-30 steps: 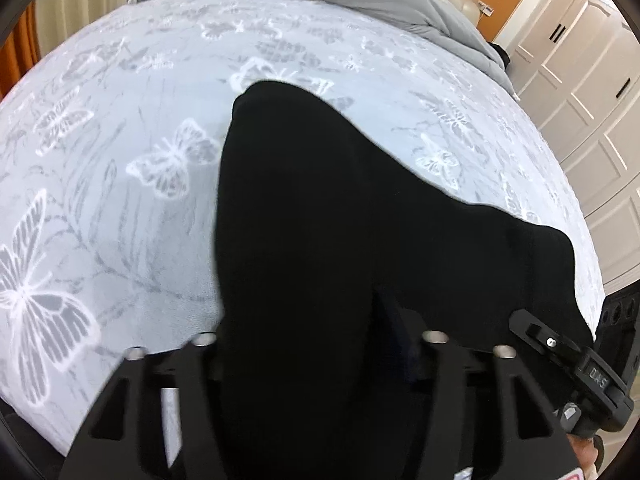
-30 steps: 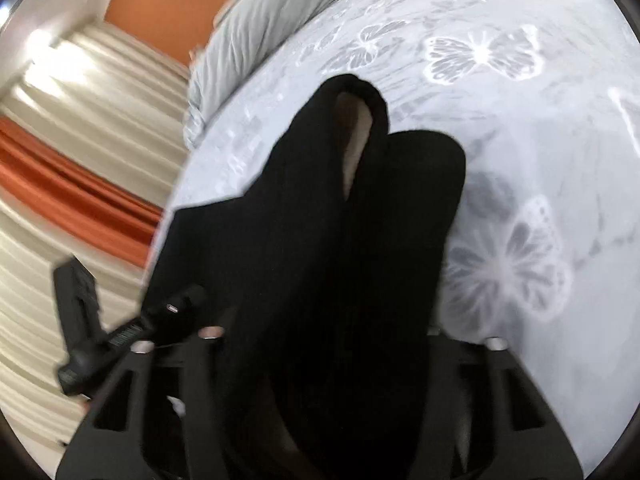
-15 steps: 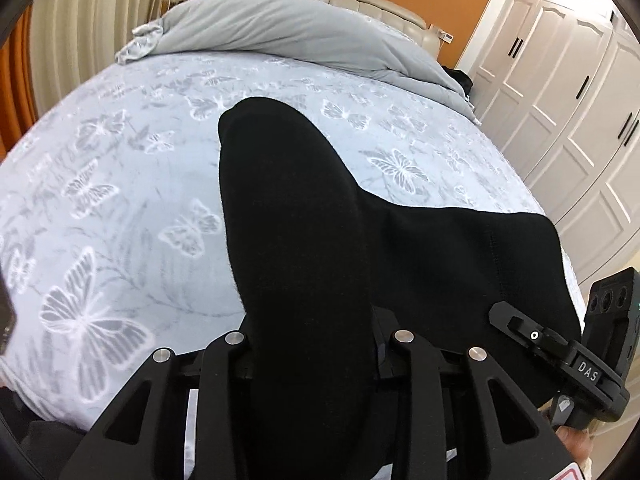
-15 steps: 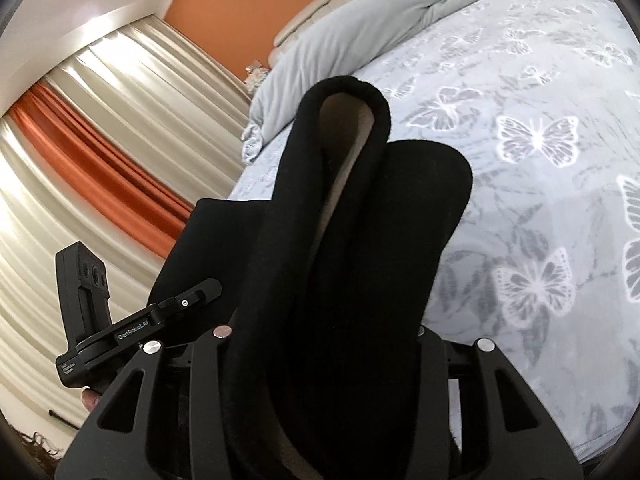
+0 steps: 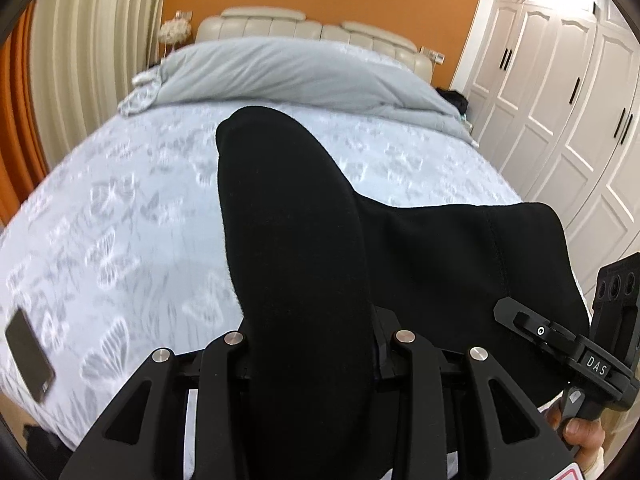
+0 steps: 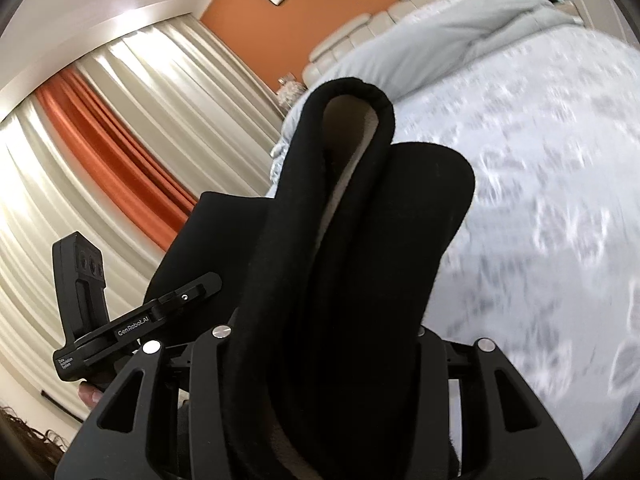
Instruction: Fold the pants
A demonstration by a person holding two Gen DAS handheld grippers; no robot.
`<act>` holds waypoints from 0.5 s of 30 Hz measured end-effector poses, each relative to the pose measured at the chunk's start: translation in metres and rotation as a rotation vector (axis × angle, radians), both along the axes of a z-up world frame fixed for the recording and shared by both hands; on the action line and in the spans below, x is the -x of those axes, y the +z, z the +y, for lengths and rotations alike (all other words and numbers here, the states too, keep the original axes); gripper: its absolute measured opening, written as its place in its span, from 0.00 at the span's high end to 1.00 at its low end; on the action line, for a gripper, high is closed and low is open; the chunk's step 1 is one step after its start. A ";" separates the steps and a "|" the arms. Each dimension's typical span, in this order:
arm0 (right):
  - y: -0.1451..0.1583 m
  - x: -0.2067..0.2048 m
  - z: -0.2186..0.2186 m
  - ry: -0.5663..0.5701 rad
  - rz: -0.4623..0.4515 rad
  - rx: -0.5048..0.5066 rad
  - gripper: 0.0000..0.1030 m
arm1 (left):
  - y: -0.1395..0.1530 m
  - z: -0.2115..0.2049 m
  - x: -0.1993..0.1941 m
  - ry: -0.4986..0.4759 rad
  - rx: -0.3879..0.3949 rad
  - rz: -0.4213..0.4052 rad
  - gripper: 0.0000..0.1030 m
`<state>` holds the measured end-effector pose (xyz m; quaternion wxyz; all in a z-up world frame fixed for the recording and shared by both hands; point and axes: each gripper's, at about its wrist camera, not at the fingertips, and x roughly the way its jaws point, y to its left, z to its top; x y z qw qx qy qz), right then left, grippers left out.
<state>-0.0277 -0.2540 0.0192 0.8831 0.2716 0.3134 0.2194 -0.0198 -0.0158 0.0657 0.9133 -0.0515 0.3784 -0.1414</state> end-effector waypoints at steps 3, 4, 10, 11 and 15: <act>0.022 -0.019 -0.002 0.012 -0.049 0.000 0.59 | 0.021 -0.001 -0.012 0.006 -0.005 -0.060 0.69; 0.027 -0.024 -0.002 0.014 -0.063 0.006 0.59 | 0.028 -0.001 -0.016 0.006 -0.005 -0.079 0.69; 0.071 -0.055 -0.001 0.031 -0.170 0.030 0.59 | 0.073 -0.003 -0.041 0.013 -0.003 -0.203 0.69; 0.078 -0.061 0.000 0.034 -0.185 0.030 0.59 | 0.080 -0.004 -0.046 0.019 -0.007 -0.229 0.69; 0.099 -0.082 0.003 0.037 -0.241 0.044 0.59 | 0.101 -0.004 -0.062 0.033 -0.010 -0.288 0.69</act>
